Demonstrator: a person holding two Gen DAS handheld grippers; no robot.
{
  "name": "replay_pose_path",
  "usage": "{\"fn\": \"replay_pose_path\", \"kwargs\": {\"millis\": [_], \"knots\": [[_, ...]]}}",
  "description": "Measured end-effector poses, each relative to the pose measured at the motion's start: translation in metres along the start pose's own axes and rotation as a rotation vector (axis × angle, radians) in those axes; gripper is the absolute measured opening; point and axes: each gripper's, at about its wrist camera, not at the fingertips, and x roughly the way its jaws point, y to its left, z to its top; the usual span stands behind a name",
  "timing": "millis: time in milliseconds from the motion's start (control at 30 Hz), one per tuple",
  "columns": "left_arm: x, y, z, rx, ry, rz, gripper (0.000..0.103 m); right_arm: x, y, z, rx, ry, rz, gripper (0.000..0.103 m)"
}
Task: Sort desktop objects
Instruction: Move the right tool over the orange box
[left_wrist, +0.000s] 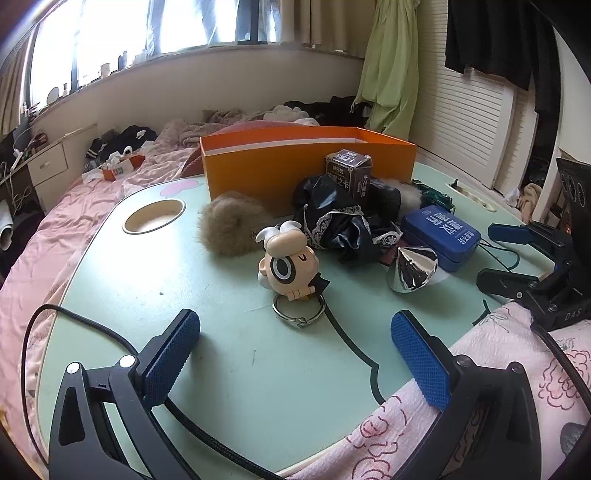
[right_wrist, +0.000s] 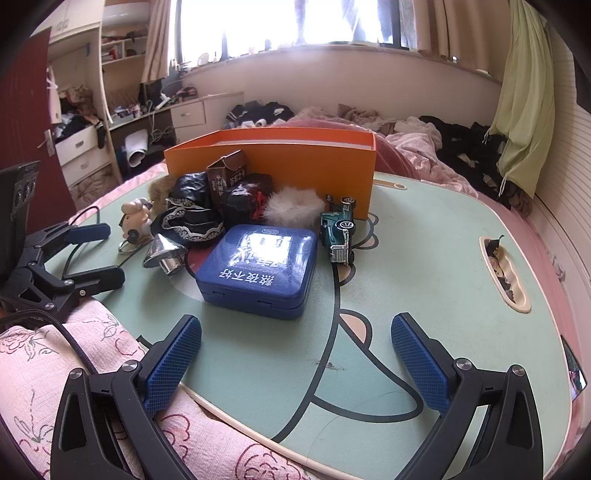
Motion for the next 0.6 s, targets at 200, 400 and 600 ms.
{"fn": "replay_pose_path", "kwargs": {"millis": [200,400,600], "knots": [[0.001,0.0,0.0,-0.003,-0.005,-0.002,0.103,-0.001,-0.006,0.021,0.055,0.058,-0.017,0.101],[0.0,0.0,0.0,-0.003,-0.009,-0.003,0.103,-0.021,-0.013,0.126,0.193,-0.067,-0.021,0.1],[0.0,0.0,0.0,-0.004,-0.01,-0.003,0.103,0.074,0.009,0.21,0.187,0.196,0.017,0.099]]}}
